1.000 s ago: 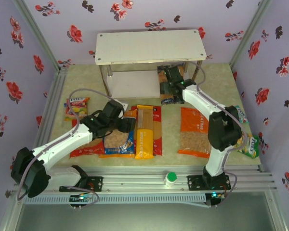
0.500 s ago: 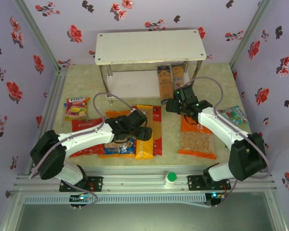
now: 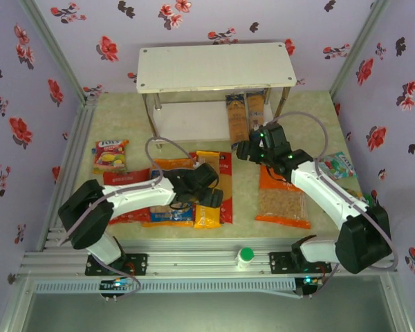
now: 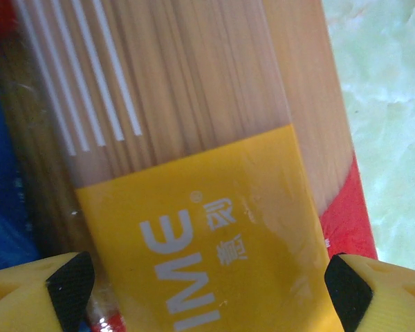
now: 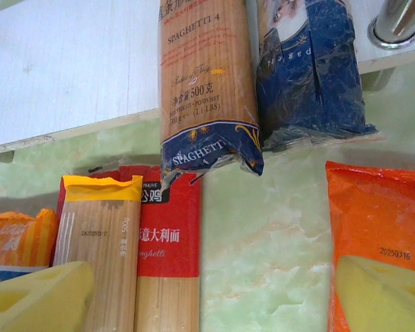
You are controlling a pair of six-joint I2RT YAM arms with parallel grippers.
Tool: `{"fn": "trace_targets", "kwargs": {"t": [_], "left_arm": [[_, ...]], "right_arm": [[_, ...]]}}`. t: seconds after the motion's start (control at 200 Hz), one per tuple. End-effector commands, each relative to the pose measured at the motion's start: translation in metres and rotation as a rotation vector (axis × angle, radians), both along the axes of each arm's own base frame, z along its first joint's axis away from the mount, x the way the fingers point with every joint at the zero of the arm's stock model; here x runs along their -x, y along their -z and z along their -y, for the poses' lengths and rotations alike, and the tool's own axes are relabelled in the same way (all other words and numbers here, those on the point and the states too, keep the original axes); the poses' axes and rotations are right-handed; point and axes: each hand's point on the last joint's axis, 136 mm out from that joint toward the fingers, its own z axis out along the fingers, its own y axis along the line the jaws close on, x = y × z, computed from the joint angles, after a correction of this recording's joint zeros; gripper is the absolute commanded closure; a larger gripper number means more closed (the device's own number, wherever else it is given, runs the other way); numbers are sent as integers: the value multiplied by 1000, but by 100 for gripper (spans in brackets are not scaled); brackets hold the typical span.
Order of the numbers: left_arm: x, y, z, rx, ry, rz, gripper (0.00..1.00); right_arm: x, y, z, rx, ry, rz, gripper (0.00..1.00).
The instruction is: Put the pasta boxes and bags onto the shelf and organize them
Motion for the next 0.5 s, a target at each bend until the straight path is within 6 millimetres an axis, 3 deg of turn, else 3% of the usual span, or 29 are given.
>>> {"fn": "trace_targets", "kwargs": {"t": [0.0,0.2,0.495], "left_arm": [[0,-3,3,-47,-3,-4,8],[1,3,7,-85,7,-17,7],[8,22,2,-171,19,-62,5]], "right_arm": [[3,-6,1,-16,-2,20,7],[6,-11,4,-13,-1,37,1],[6,-12,4,-23,-5,39,1]]}}
